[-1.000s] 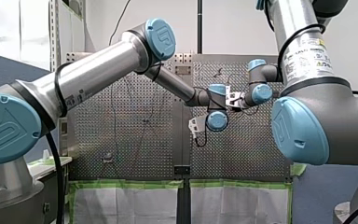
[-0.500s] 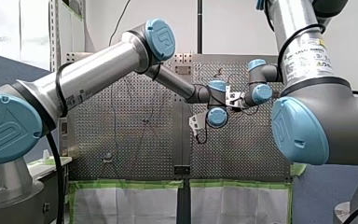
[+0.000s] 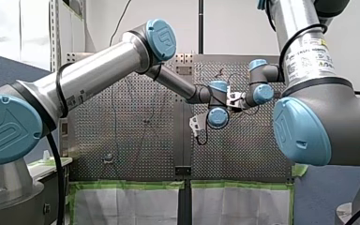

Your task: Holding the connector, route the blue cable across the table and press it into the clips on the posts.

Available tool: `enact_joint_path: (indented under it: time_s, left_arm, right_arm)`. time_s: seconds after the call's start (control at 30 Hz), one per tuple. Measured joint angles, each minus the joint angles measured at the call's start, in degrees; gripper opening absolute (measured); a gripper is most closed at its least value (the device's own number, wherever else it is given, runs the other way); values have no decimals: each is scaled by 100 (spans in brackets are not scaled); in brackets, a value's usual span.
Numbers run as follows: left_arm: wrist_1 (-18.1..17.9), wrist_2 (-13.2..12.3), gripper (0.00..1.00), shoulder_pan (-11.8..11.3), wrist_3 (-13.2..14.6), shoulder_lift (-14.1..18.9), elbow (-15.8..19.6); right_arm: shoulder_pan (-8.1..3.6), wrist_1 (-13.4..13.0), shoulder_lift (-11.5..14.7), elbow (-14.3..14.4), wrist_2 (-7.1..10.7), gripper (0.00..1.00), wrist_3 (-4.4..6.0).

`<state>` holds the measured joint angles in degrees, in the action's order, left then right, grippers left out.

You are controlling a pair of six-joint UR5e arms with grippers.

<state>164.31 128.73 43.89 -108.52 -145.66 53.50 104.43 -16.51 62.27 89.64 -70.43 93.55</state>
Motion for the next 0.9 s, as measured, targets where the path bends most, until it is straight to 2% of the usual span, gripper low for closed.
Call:
enact_joint_path:
  time_s: [0.03,0.1,0.13,0.17,0.43,0.6,0.8,0.9]
  left_arm:
    - [-1,2,25,2,-4,2,0]
    - [-2,14,6,10,-26,7,-10]
    - [1,24,6,17,-40,7,-19]
    - [10,48,0,28,-57,9,-36]
    - [144,254,0,96,-113,81,-133]
    - [350,337,0,124,-223,283,-136]
    - [578,465,0,183,-252,581,-135]
    - [631,504,0,219,-254,678,-134]
  right_arm:
    - [1,-1,0,0,14,0,2]
    - [1,-3,1,-1,33,0,5]
    - [2,-5,1,-1,38,0,5]
    - [-1,-7,1,-1,41,0,6]
    - [-27,-7,24,-25,64,0,18]
    - [-49,-14,213,-67,74,0,48]
    - [-71,-16,520,-144,169,0,269]
    - [-74,35,653,-212,196,0,334]
